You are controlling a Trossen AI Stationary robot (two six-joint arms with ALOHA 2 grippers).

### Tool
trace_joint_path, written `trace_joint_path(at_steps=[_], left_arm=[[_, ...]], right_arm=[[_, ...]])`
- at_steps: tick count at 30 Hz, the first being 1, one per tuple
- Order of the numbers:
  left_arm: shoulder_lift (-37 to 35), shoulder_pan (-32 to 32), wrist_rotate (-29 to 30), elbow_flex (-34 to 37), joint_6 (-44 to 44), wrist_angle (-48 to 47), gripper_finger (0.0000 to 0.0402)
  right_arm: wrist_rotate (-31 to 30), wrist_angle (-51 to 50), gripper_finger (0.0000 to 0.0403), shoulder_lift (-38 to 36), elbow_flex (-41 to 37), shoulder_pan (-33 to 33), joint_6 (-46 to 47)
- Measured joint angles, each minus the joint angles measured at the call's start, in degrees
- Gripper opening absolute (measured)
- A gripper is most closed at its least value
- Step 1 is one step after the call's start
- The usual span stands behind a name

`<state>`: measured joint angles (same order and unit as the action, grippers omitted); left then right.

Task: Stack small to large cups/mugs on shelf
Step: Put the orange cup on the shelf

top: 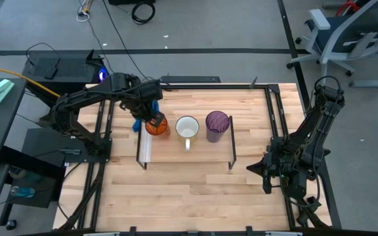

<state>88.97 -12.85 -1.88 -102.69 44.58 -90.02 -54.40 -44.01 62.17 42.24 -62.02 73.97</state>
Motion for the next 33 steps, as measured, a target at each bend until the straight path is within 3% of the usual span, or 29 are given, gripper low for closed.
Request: trace_joint_path(at_steps=[33], left_arm=[[1.0,1.5,0.9,0.0,-0.4,0.0,0.0012]], right_arm=[[0.0,0.0,0.0011,0.0,0.0,0.0,0.0]])
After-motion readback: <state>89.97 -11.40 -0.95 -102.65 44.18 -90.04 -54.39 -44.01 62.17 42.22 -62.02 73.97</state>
